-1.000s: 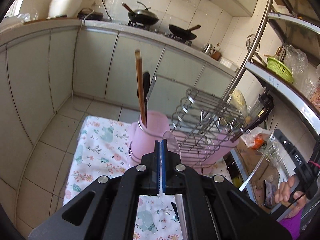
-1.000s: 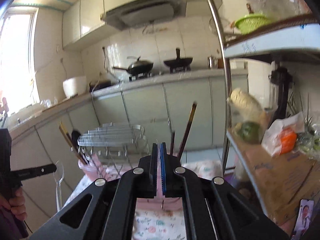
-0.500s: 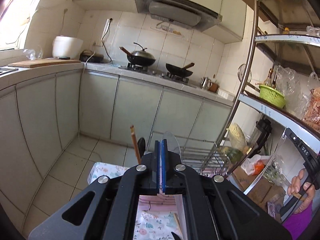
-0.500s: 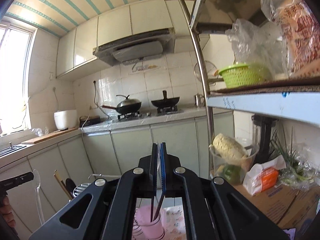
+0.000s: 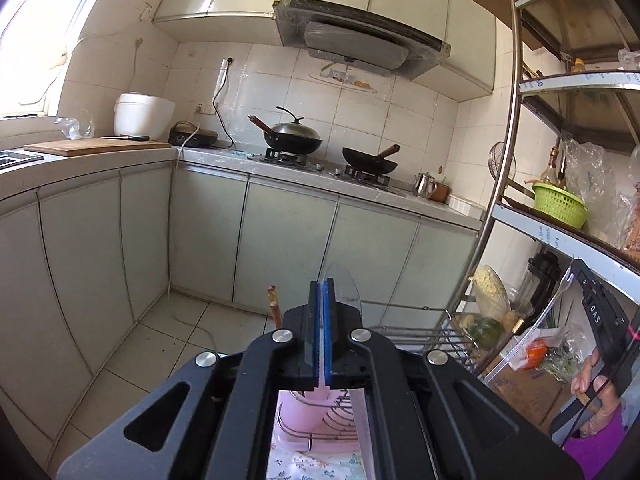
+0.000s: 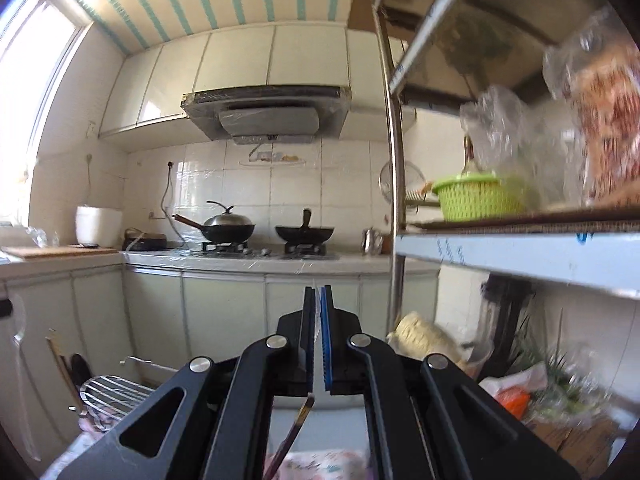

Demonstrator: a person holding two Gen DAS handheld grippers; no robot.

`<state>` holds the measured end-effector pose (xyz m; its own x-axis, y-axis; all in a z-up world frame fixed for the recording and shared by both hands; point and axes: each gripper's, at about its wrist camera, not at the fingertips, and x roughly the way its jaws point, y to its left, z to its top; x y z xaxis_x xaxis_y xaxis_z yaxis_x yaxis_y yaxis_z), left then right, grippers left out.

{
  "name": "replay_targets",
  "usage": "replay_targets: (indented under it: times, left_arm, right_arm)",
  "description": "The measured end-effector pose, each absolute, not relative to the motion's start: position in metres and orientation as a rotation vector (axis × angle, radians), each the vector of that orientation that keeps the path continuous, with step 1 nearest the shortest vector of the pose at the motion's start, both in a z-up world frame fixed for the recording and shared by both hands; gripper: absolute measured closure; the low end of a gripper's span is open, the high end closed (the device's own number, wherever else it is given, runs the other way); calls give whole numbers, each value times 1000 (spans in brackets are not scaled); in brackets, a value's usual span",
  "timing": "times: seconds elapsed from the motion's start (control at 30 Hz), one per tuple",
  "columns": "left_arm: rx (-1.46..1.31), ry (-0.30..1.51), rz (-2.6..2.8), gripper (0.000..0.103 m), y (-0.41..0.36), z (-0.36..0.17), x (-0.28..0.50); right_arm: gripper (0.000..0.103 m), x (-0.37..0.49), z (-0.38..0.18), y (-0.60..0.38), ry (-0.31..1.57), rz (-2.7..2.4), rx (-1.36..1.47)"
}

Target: Organize utensils

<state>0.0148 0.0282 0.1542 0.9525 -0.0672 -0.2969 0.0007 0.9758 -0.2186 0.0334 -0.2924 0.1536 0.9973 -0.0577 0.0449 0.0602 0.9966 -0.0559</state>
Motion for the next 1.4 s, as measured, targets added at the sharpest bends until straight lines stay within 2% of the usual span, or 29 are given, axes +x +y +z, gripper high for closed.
replay_targets:
  times: [0.2, 0.7, 1.03, 1.4]
  left_arm:
    - [-233, 279, 1, 103, 32, 154, 23]
    - [-152, 174, 128, 103, 16, 155, 43]
    - [-2, 21, 265, 103, -18, 124, 66]
    - [86, 63, 254, 103, -32, 75, 76]
  right_arm:
    - [101, 54, 131, -264, -40, -63, -205]
    - [100, 65, 76, -259, 148, 49, -156]
    - [100, 68, 66, -266, 191, 68, -83]
    - [100, 71, 57, -270, 220, 82, -63]
